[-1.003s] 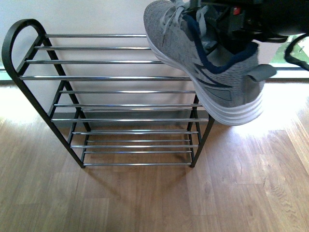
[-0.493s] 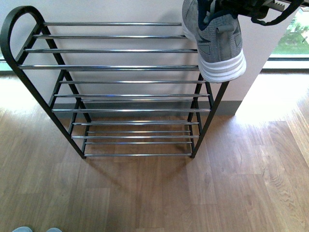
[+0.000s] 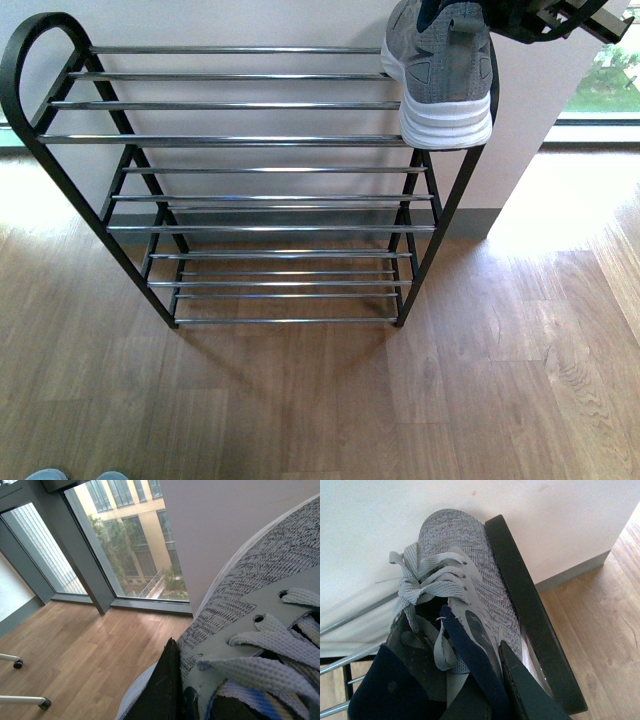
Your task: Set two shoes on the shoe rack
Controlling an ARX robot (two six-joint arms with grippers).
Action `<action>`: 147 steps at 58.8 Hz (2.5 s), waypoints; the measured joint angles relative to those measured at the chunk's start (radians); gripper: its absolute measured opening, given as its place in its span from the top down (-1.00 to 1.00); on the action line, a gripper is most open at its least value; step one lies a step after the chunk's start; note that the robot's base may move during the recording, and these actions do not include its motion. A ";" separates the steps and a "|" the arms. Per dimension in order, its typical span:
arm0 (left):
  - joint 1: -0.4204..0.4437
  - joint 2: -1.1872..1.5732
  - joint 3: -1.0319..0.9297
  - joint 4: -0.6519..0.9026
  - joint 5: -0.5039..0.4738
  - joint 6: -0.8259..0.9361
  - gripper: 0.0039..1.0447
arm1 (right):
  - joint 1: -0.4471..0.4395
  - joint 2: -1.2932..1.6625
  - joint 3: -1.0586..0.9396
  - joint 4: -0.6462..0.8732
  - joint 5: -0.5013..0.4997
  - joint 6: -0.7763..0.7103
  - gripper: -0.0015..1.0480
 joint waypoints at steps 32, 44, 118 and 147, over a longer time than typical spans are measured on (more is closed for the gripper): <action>0.000 0.000 0.000 0.000 0.000 0.000 0.98 | -0.010 0.074 0.047 0.031 -0.010 0.087 0.97; 0.000 0.000 0.000 0.000 0.000 0.000 0.98 | -0.031 0.072 0.031 0.040 -0.021 0.079 0.44; 0.000 0.000 0.000 0.000 0.000 0.000 0.98 | -0.142 -0.725 -1.131 1.044 -0.214 -0.657 0.97; 0.000 0.000 0.000 0.000 0.000 0.000 0.98 | -0.142 -1.046 -1.342 0.927 -0.215 -0.657 0.97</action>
